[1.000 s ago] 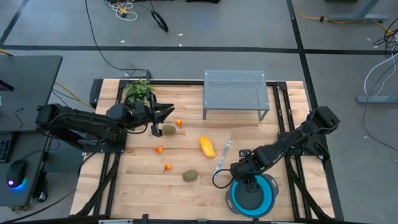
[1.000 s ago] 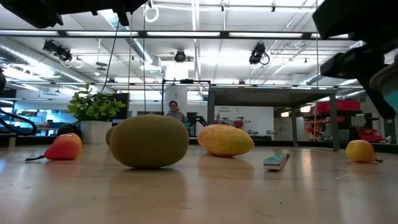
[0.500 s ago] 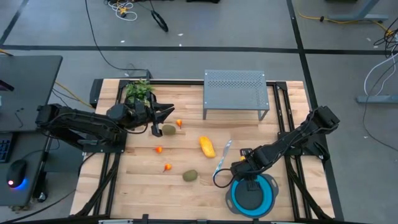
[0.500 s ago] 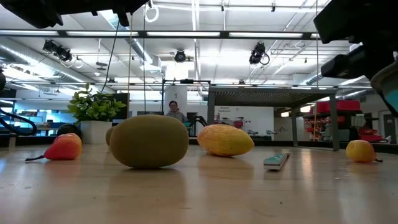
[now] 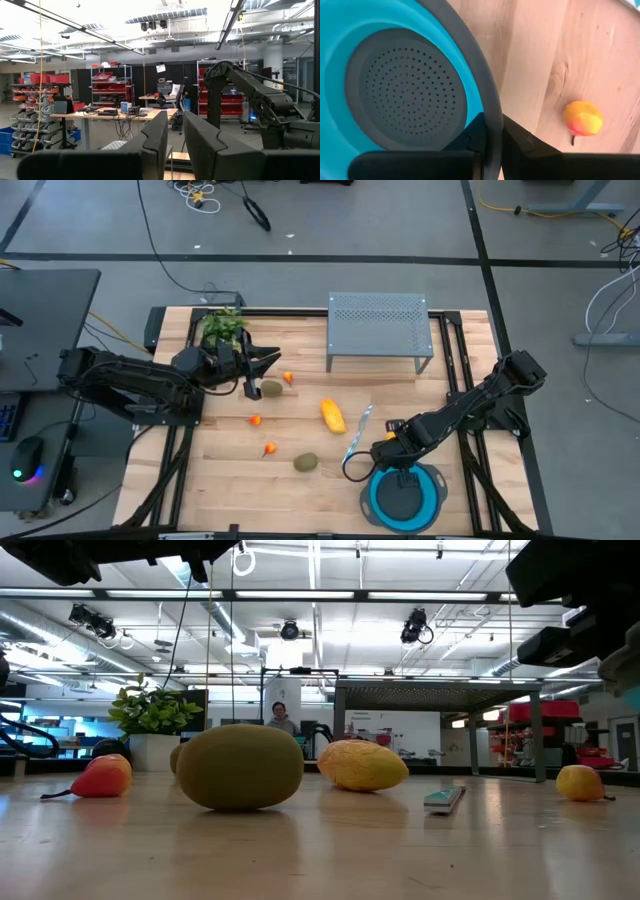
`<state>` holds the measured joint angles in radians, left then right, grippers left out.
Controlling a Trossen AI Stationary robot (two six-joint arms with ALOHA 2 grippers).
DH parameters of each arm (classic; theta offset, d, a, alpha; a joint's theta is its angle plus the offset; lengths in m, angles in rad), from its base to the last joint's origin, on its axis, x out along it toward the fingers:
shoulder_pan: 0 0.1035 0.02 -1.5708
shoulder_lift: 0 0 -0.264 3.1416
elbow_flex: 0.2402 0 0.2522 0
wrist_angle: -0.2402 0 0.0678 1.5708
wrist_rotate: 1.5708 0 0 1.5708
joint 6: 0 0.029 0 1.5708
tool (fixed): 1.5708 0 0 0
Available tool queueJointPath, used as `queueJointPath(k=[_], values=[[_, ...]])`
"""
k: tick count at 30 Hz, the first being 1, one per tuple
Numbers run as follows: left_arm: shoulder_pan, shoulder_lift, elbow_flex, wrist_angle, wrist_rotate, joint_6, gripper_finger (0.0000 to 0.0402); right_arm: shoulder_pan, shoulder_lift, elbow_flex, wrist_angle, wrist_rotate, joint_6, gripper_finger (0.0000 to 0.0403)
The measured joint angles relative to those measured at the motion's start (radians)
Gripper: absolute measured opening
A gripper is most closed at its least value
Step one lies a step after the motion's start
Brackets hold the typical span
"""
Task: Pick & Place Fruit
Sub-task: Put the blue strainer bowl on the shelf
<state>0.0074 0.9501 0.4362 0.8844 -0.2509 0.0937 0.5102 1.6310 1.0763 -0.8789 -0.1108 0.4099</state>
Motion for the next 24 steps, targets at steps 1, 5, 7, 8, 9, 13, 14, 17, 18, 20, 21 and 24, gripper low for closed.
queueJointPath(k=[1,5,7,8,9,13,14,17,18,20,21,24], values=[[0.000,0.000,0.000,0.000,0.000,0.000,0.0071,-0.003,0.000,0.000,0.000,-0.006,0.000,0.0036],[0.000,0.000,0.000,0.000,0.000,0.000,0.0071,-0.016,0.000,0.032,-0.048,-0.021,-0.004,0.0036],[0.000,0.000,0.000,0.000,0.000,0.000,0.0071,-0.025,-0.011,0.060,-0.077,-0.019,-0.004,0.0036],[0.000,0.000,0.000,0.000,0.000,0.000,0.0071,-0.031,-0.018,0.078,-0.090,-0.017,-0.004,0.0035],[0.000,0.000,0.000,0.001,0.000,0.000,0.0071,-0.037,-0.026,0.099,-0.104,-0.017,-0.004,0.0035],[0.000,0.000,0.000,0.001,0.000,0.008,0.0071,-0.076,-0.064,0.199,-0.192,-0.001,-0.018,0.0034],[0.000,0.000,0.000,0.002,0.000,0.008,0.0071,-0.087,-0.077,0.227,-0.214,0.019,-0.023,0.0034],[0.000,0.000,0.000,0.004,0.000,0.008,0.0071,-0.126,-0.125,0.304,-0.281,0.110,-0.050,0.0034],[0.000,0.000,0.000,0.003,0.000,0.004,0.0071,-0.142,-0.140,0.326,-0.301,0.131,-0.061,0.0034],[0.000,0.000,0.000,0.004,0.000,0.000,0.0071,-0.179,-0.169,0.366,-0.339,0.170,-0.086,0.0033],[0.000,0.000,0.000,0.004,0.000,0.000,0.0071,-0.202,-0.183,0.386,-0.360,0.191,-0.097,0.0033],[0.000,0.000,0.000,0.004,0.000,0.000,0.0071,-0.279,-0.219,0.436,-0.415,0.252,-0.154,0.0031]])
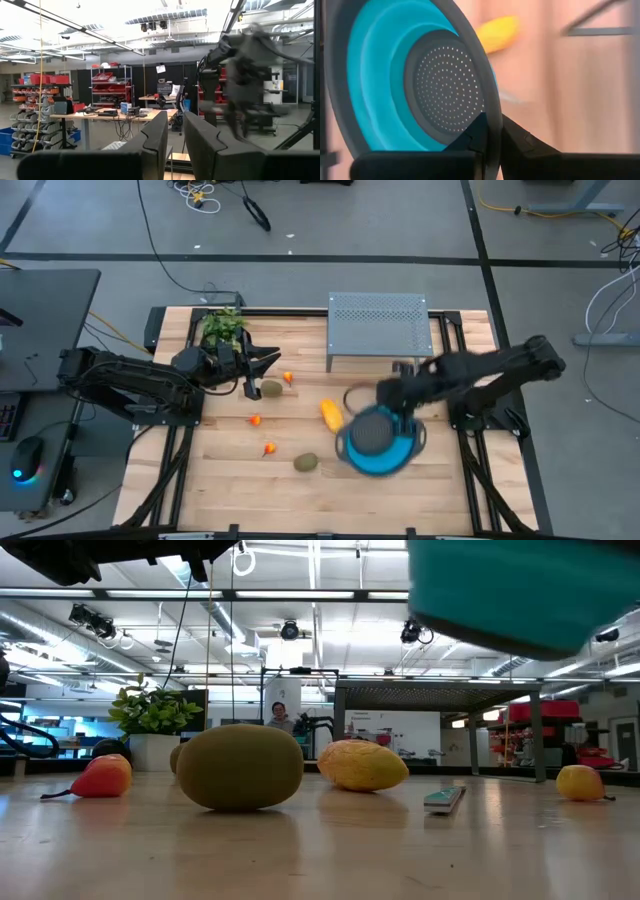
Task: Pick & Place Fruit
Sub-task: Put the blue strainer bowl on the shelf
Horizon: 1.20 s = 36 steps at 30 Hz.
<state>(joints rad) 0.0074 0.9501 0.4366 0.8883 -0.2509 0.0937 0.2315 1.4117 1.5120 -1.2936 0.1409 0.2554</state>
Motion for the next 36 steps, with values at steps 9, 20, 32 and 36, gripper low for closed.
queueJointPath(k=[9,20,32,36], values=[[0.000,0.000,0.000,0.002,0.000,0.000,0.0071,-0.387,-0.038,0.140,-0.045,-0.063,-0.208,0.0029],[0.001,0.000,0.000,0.002,-0.005,0.019,0.0071,-0.865,0.016,0.180,0.018,-0.395,-0.115,0.0029],[0.009,0.000,0.000,0.001,-0.011,0.016,0.0071,-0.963,0.165,0.180,0.091,-0.418,-0.061,0.0029],[0.009,0.000,0.000,0.000,-0.010,0.016,0.0071,-1.021,0.177,0.180,0.094,-0.415,-0.064,0.0029]])
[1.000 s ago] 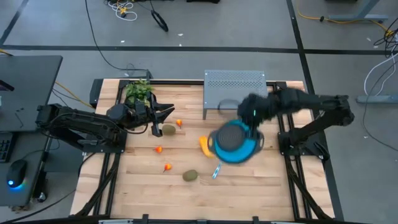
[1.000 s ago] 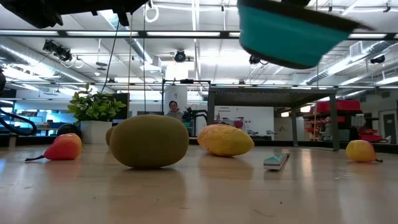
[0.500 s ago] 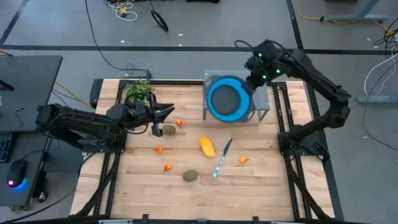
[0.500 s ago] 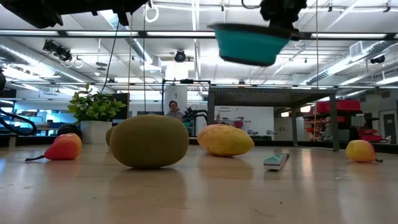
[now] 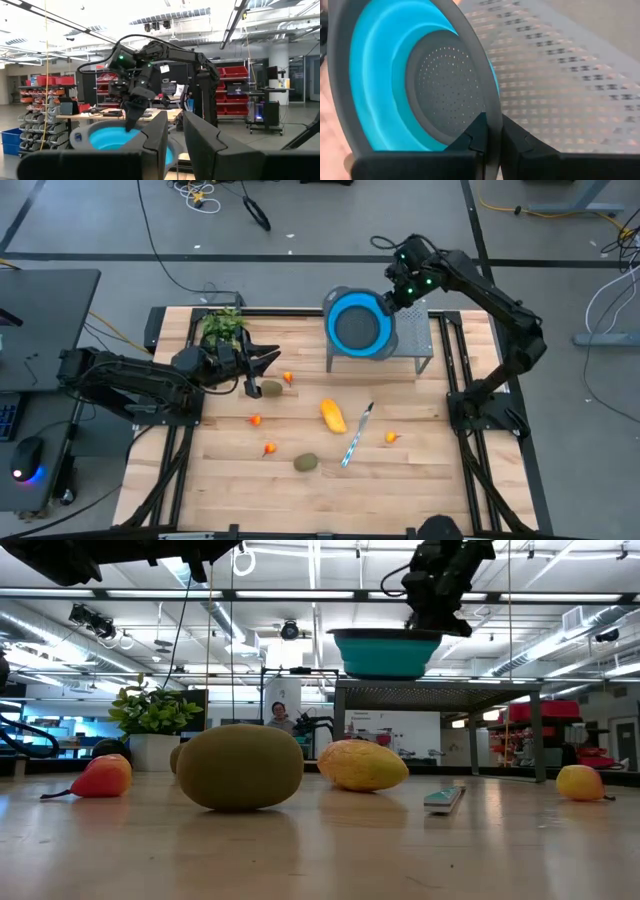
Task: Pick & Place Fruit
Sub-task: Put the blue strainer bowl on the shelf
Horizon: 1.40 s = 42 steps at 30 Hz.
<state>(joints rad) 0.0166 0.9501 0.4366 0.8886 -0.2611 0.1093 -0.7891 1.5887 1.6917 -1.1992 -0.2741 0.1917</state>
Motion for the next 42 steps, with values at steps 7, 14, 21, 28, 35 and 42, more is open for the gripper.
queueJointPath(k=[7,14,21,28,35,42], values=[[0.000,0.000,0.000,0.000,0.000,0.000,0.0071,-0.063,0.000,0.000,0.008,-0.078,0.009,0.0030],[0.000,0.000,0.000,0.000,0.000,-0.001,0.0071,-0.062,0.000,0.000,0.007,-0.049,0.002,0.0030],[0.000,0.000,0.000,0.000,0.000,-0.009,0.0071,-0.068,0.000,0.000,0.005,0.005,-0.016,0.0030],[0.000,0.000,0.000,0.000,0.000,-0.009,0.0071,-0.068,0.001,-0.023,0.003,0.004,-0.026,0.0030],[0.000,0.000,0.000,0.000,0.000,-0.009,0.0071,-0.068,0.000,-0.069,0.003,-0.006,-0.039,0.0031],[0.000,0.000,0.000,0.000,0.000,-0.008,0.0071,-0.067,0.000,-0.067,0.010,0.004,-0.052,0.0043]])
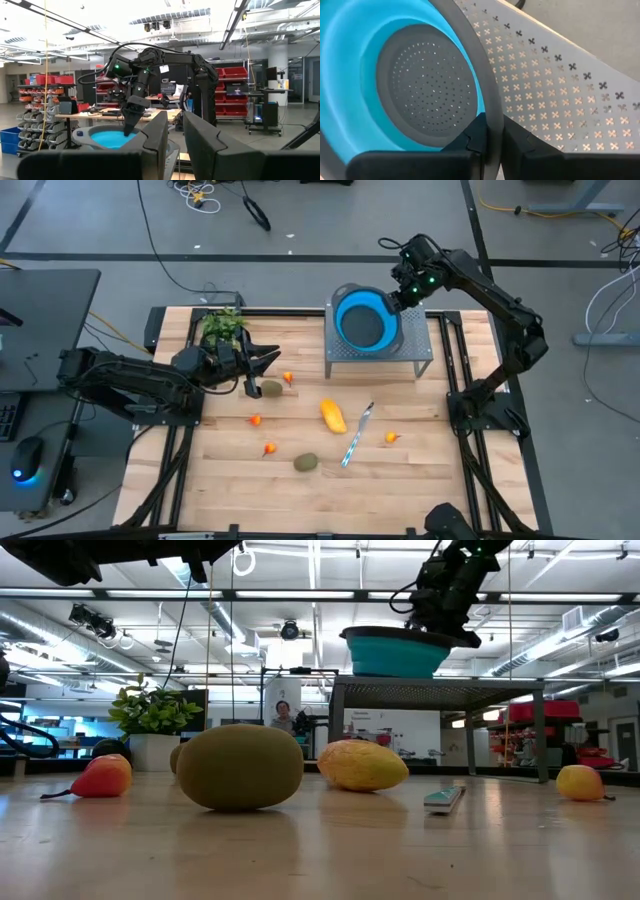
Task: Pick & Place Fruit
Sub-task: Put the blue strainer bowl on the shelf
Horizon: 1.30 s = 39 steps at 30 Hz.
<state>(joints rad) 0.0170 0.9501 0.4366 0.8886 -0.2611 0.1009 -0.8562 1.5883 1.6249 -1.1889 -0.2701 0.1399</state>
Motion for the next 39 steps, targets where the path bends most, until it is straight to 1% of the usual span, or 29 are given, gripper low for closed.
queueJointPath(k=[8,14,20,23,32,39], values=[[0.000,0.000,0.000,0.000,0.000,0.000,0.0071,0.000,-0.029,0.001,0.052,0.000,0.006,0.0046],[0.000,0.000,0.000,0.000,0.000,0.000,0.0071,0.000,-0.064,0.003,0.053,-0.001,0.001,0.0047],[0.000,0.000,0.000,0.000,0.000,0.000,0.0071,0.002,-0.067,0.002,0.040,-0.019,-0.004,0.0051],[0.000,0.000,0.000,0.000,0.000,0.000,0.0071,0.013,-0.068,-0.010,0.043,-0.018,-0.010,0.0065],[0.000,0.000,0.000,0.000,0.000,0.000,0.0071,0.023,-0.068,-0.046,0.048,-0.019,-0.017,0.0126],[0.000,0.000,0.000,0.000,0.000,0.000,0.0071,0.044,-0.068,-0.047,0.031,-0.019,-0.028,0.0161]])
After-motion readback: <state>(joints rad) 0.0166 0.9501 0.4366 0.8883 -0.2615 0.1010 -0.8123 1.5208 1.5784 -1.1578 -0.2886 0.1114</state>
